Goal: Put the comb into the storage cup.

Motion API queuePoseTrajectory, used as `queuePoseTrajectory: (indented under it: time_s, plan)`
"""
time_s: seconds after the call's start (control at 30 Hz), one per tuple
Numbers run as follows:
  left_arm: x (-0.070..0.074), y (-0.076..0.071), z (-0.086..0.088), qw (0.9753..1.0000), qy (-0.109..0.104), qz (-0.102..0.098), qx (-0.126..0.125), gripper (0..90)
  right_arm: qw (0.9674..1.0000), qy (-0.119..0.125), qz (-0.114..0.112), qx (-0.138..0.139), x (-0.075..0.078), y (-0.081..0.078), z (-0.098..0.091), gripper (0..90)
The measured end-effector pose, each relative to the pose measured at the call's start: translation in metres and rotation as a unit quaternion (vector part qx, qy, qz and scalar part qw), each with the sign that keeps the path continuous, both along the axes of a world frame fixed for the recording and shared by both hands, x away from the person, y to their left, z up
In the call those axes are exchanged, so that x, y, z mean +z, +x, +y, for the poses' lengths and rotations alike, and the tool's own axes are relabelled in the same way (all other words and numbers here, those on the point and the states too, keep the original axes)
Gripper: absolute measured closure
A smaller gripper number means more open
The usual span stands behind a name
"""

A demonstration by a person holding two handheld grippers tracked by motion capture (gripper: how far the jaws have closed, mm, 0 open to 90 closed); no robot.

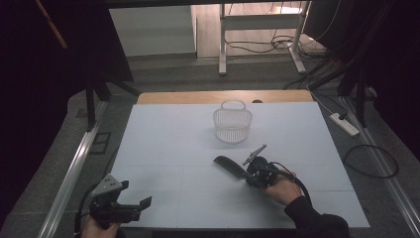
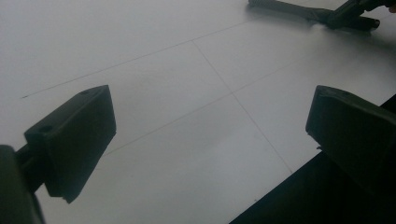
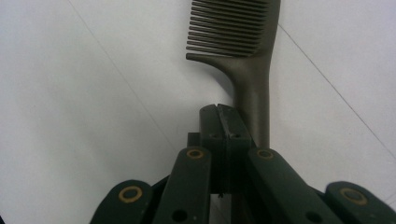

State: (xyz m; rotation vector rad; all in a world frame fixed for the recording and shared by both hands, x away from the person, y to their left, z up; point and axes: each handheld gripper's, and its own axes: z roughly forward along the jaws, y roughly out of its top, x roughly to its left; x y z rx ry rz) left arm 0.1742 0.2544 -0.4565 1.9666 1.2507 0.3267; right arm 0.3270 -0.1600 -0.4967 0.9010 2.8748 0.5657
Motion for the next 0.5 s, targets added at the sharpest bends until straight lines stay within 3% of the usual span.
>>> queuePoseTrajectory:
  time_s: [0.2, 0.5]
  plan:
    - [0.000, 0.000, 0.000, 1.0000, 0.000, 0.000, 0.000, 2.7, 1.0000, -0.001, -0.001, 0.002, 0.000, -0.001, 0.001, 89.5]
    - [0.000, 0.000, 0.000, 1.0000, 0.000, 0.000, -0.001, 2.7, 0.9994, 0.028, -0.016, 0.016, 0.016, -0.011, 0.006, 86.9]
